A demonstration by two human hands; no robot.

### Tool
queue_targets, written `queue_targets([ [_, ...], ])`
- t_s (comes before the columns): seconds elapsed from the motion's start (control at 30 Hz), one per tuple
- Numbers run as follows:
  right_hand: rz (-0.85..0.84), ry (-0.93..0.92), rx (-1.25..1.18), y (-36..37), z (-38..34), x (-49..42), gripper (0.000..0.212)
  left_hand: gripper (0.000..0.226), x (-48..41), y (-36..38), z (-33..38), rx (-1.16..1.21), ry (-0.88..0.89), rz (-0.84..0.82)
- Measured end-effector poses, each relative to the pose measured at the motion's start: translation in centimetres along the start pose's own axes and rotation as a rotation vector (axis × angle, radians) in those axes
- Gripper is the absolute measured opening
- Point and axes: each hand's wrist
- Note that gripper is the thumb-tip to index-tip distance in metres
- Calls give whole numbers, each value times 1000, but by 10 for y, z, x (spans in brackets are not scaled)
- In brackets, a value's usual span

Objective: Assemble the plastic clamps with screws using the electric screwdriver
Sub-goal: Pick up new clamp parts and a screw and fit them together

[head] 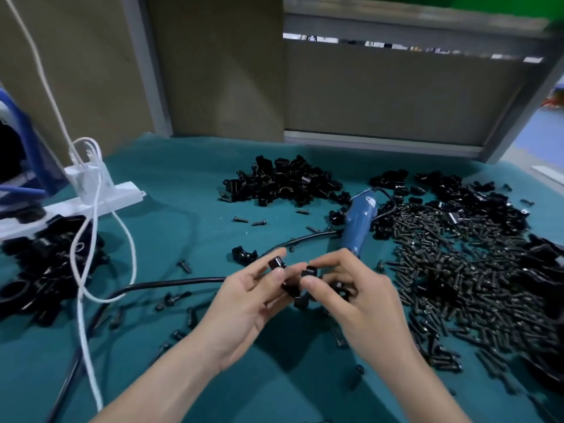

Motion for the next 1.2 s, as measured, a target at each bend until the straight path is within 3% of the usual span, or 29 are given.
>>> queue_targets([
  [0.23,-26,1,-9,-4,6,-1,12,44,4,1,-1,-110,-52,-114],
  [0.4,-68,38,-91,-3,12,-1,21,44,5,2,-8,-171,-32,-146],
  [0.67,-207,195,-283,-7,10,-1,26,43,7,-2,-6,-445,118,-148],
  [0.83,-287,252,-412,-12,7,-2,29,48,11,0,2,-957,440,-124],
  [0.9,-299,228,-379,-12,7,-2,31,53,11,2,5,-1059,540,-125],
  [1.03,-326,199,-389,-13,7,-3,35,49,10,1,6,-1109,658,-186],
  [1.2,-337,204,-501,-9,4,-1,27,44,10,1,7,-1027,594,-235],
])
Point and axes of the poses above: each hand's wrist, its own x-axis away from the middle knuckle, its own y-axis out of the palm, z = x × y, and after that the axes turned 4 degrees about -z, right-handed
